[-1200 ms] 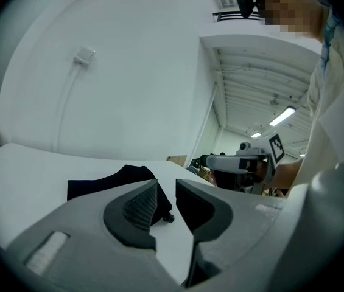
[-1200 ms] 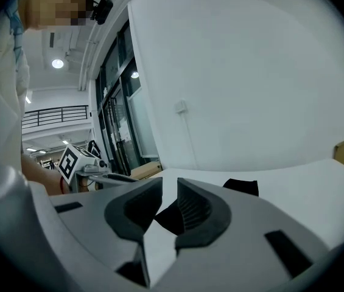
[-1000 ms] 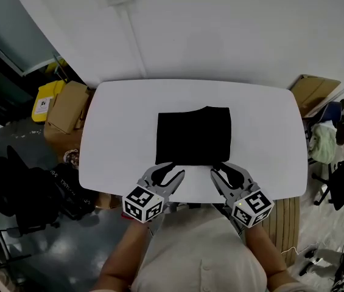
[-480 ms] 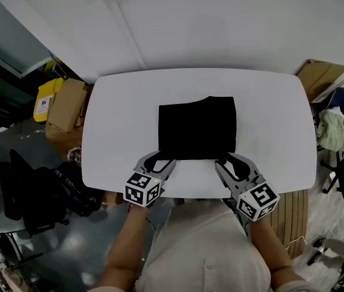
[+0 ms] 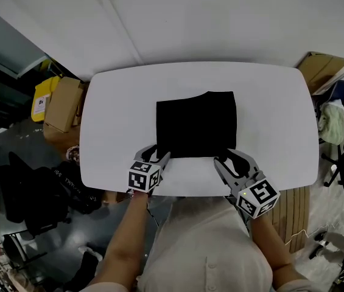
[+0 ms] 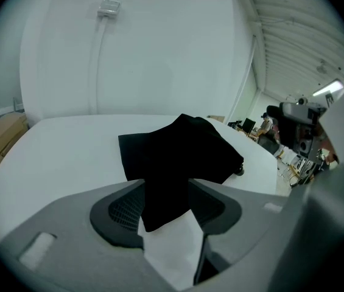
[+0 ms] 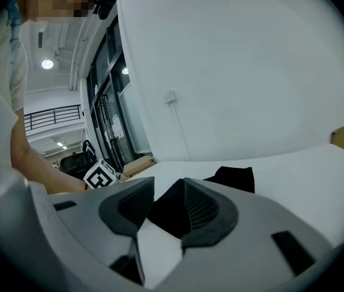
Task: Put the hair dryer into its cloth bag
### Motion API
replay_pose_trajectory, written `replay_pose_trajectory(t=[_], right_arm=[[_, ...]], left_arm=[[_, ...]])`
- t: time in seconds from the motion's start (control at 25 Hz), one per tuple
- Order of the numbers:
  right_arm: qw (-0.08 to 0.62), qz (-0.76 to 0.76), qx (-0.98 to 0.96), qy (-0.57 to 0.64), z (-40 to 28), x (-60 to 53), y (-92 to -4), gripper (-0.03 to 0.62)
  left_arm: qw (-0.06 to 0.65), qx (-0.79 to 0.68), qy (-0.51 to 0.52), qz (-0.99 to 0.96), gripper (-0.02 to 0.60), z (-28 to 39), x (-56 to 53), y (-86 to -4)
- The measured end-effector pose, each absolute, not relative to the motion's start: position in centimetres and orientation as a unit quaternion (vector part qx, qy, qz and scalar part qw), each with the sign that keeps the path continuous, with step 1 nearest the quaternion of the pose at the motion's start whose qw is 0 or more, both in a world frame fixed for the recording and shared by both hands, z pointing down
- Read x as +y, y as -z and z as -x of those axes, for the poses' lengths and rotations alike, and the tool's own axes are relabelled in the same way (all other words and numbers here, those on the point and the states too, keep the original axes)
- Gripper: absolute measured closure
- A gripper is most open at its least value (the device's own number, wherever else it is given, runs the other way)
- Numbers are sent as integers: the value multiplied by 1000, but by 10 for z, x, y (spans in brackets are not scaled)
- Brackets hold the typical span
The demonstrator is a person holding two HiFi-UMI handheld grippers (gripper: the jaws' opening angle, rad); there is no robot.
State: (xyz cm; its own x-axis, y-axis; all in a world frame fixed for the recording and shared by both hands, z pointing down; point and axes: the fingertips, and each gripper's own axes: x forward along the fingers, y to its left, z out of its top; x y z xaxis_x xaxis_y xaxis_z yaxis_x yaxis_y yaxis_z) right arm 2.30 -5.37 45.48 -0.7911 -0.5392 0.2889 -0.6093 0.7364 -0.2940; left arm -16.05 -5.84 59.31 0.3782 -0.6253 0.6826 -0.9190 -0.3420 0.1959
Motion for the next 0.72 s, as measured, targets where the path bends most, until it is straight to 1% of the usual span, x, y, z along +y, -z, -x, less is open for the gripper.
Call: replay_pose_trajectory(t=[0.36, 0.6, 0.72], right_arm=[[95, -306, -926, -199, -23, -53, -458, 436], [97, -310, -924, -200, -26, -52, -459, 436], [97, -313, -923, -201, -27, -51, -460, 437]], left_arm=[[335, -522, -324, -714, 376, 183, -57, -638], [360, -525, -329, -698, 377, 184, -54, -651], [354, -526, -339, -695, 379, 184, -53, -653]])
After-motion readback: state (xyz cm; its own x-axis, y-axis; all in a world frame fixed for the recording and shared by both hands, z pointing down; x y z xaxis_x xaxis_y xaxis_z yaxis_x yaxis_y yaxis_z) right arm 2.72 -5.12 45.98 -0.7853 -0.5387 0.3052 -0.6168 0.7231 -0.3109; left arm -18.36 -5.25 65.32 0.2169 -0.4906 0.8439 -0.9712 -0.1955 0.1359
